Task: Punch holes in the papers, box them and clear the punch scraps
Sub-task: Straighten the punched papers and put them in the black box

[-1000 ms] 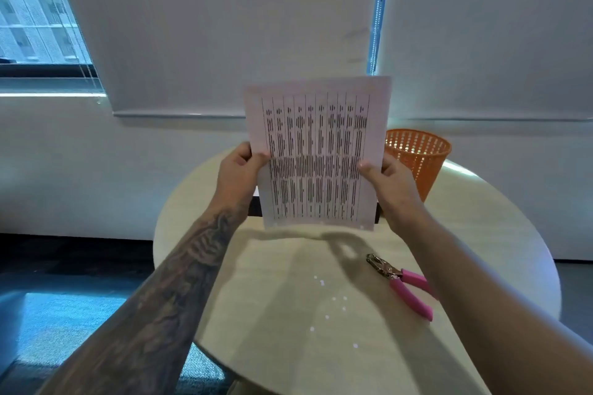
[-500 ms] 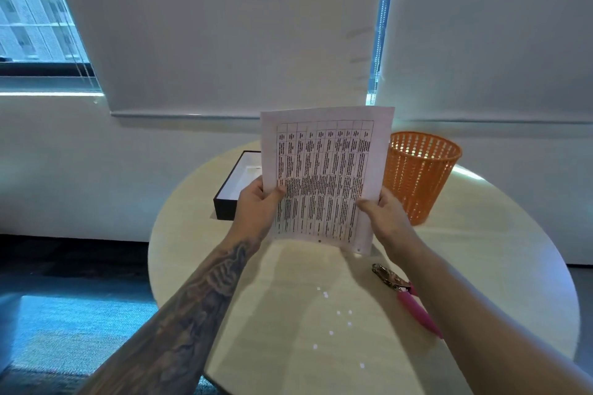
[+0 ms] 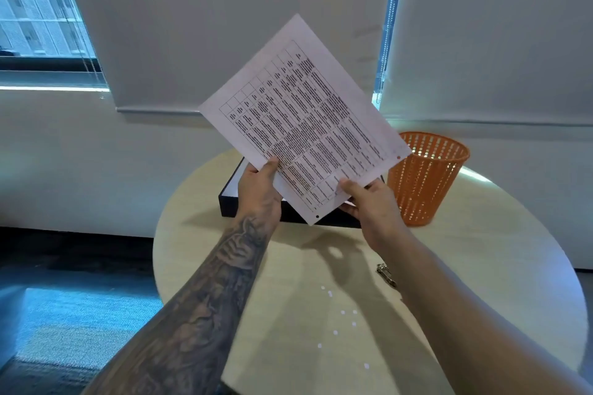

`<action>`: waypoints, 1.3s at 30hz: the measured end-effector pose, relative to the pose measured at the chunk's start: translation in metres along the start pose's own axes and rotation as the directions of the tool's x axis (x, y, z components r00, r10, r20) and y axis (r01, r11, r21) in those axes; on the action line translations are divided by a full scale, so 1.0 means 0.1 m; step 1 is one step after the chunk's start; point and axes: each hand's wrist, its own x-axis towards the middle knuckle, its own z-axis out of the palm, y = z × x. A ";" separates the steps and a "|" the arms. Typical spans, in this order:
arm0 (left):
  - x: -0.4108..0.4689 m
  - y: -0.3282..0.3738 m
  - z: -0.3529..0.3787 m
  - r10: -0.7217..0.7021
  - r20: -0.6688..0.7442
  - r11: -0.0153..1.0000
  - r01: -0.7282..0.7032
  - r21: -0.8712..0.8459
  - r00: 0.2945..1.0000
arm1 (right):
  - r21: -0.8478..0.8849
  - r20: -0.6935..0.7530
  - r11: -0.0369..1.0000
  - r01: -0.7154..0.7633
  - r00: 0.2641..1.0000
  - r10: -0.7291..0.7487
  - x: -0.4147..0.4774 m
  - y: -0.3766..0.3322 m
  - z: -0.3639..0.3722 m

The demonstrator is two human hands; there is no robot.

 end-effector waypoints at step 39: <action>1.44 -0.04 -0.62 -0.229 0.111 -0.365 -0.191 0.911 0.967 | -0.848 -0.107 0.508 -0.150 0.988 0.114 1.71 0.55 -0.19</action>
